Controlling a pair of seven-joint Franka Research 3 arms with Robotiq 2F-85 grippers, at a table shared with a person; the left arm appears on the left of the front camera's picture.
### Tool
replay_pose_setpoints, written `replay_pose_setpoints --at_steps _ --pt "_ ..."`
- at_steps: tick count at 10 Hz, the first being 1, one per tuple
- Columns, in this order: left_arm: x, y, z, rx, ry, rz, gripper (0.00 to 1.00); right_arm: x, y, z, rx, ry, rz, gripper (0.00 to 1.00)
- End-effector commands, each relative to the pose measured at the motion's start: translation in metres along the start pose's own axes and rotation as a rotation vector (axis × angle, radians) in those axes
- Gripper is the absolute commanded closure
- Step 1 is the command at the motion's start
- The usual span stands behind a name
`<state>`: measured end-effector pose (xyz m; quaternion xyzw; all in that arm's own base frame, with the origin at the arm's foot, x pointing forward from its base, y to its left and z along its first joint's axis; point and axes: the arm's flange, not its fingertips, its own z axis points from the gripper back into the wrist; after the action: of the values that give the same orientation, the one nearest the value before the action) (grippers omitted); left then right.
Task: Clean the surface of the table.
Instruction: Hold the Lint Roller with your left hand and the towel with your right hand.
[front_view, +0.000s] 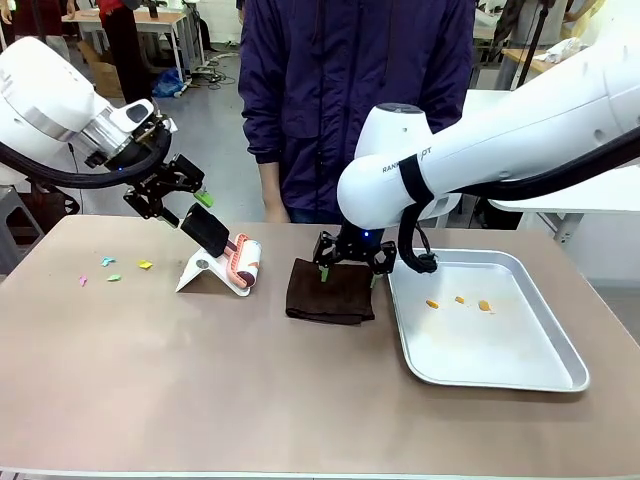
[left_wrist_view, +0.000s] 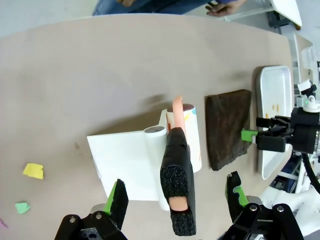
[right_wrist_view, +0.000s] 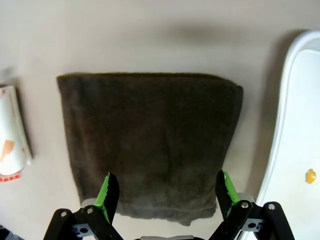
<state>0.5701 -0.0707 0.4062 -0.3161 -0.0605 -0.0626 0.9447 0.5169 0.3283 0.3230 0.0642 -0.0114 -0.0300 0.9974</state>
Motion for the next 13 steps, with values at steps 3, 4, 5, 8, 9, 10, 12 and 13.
replay_pose_setpoints --at_steps 3,4,5,8,9,10,12,13 --pt "0.005 -0.006 0.001 0.01 0.038 0.019 0.0 0.016 0.011 -0.01 -0.151 -0.032 -0.131 0.0" --pt "0.006 -0.007 -0.001 0.013 0.044 0.019 0.0 0.018 0.012 -0.015 -0.153 -0.024 -0.134 0.0" --pt "0.007 -0.009 -0.003 0.017 0.051 0.019 0.0 0.021 0.011 -0.021 -0.165 -0.011 -0.142 0.0" --pt "0.007 -0.01 -0.003 0.024 0.045 0.02 0.0 0.026 0.003 -0.024 -0.128 -0.006 -0.165 0.0" --pt "0.006 -0.008 -0.003 0.027 0.047 0.021 0.0 0.025 0.001 -0.023 -0.112 -0.001 -0.163 0.0" --pt "0.005 -0.006 -0.002 0.029 0.051 0.02 0.0 0.025 0.0 -0.023 -0.108 -0.004 -0.167 0.0" --pt "0.004 -0.005 -0.001 0.032 0.048 0.02 0.0 0.025 -0.001 -0.025 -0.107 -0.002 -0.171 0.0" --pt "0.004 -0.005 -0.001 0.031 0.047 0.023 0.0 0.026 -0.001 -0.025 -0.111 0.003 -0.173 0.0"
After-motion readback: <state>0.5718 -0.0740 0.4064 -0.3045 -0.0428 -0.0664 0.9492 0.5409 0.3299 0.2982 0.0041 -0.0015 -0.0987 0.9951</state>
